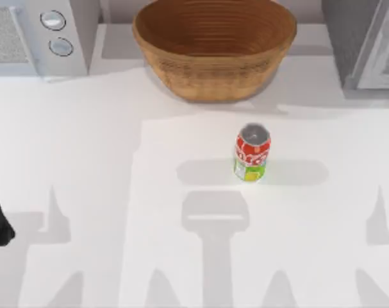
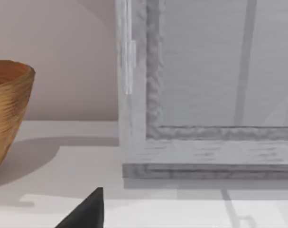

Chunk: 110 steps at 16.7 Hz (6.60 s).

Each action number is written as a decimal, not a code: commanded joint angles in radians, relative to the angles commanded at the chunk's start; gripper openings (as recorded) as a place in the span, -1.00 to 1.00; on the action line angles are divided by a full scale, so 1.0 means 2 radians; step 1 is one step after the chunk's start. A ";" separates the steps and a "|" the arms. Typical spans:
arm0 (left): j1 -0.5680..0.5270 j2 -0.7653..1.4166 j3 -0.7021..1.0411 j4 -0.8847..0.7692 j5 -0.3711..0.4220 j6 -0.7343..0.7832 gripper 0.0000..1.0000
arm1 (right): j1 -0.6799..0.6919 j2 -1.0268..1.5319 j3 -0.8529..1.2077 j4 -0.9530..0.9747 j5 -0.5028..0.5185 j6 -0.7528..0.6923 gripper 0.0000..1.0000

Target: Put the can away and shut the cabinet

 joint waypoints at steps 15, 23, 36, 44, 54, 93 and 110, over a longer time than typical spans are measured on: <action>0.000 0.000 0.000 0.000 0.000 0.000 1.00 | -0.375 0.149 0.043 0.131 0.077 -0.396 1.00; 0.000 0.000 0.000 0.000 0.000 0.000 1.00 | -0.863 0.363 0.098 0.295 0.166 -0.954 1.00; 0.000 0.000 0.000 0.000 0.000 0.000 1.00 | -1.776 0.782 0.217 0.597 0.327 -2.045 1.00; 0.000 0.000 0.000 0.000 0.000 0.000 1.00 | -2.269 1.024 0.287 0.757 0.413 -2.647 1.00; 0.000 0.000 0.000 0.000 0.000 0.000 1.00 | -2.643 1.217 0.343 0.875 0.477 -3.098 1.00; 0.000 0.000 0.000 0.000 0.000 0.000 1.00 | -2.749 1.245 0.428 0.816 0.412 -3.139 -0.96; 0.000 0.000 0.000 0.000 0.000 0.000 1.00 | -2.745 1.156 0.425 0.737 0.411 -3.133 -1.00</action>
